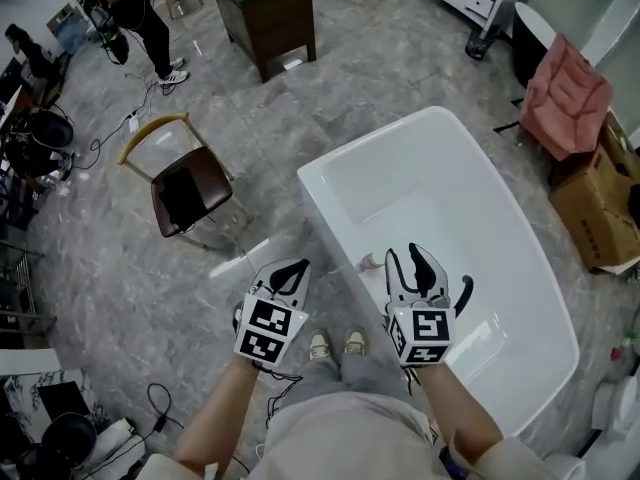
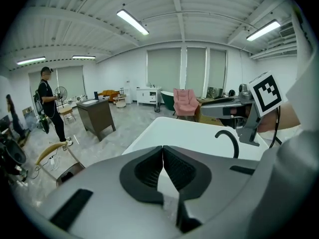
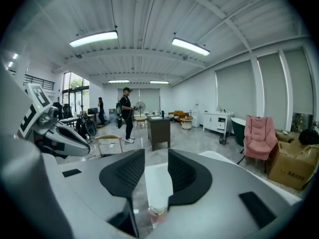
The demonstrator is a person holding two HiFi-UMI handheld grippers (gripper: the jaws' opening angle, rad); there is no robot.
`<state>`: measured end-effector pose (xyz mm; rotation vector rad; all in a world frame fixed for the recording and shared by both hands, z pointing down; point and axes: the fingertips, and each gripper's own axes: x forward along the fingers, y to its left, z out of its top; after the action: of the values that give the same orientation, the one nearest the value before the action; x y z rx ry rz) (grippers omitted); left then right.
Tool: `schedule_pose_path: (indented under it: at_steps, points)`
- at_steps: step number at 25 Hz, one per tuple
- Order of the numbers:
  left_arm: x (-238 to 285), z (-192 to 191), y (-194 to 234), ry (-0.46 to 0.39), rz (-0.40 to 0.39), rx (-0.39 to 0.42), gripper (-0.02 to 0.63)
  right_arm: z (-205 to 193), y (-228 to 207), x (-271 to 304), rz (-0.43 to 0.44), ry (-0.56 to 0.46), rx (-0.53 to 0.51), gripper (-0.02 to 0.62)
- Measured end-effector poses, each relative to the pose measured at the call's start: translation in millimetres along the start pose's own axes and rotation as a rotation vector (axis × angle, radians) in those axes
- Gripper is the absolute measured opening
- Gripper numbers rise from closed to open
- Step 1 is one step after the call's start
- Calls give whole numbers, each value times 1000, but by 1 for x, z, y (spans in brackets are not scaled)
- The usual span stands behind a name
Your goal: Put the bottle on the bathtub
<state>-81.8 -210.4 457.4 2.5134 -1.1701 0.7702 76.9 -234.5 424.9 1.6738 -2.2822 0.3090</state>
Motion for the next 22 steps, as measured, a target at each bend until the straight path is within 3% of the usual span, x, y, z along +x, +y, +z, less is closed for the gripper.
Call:
schedule_pose_path:
  at_steps: [2,7,14,19,22]
  points:
    - [-14,13,-4,-37,4,15,20,24,2,-14,14,-58,-18,122]
    - [-42,44,-21,-132,-30,88,20,70,4,-43,29,-114,-27,57]
    - [-74,92,-35,-242,-26,172,20,107,-3,-86,63,-136,-14,37]
    - [-106,128,-37,-352,24,214,20,148,14,-122,111,-196,-148,28]
    - [-122,141,-45,-389,31,246,20,162,21,-136,142,-218,-166,28]
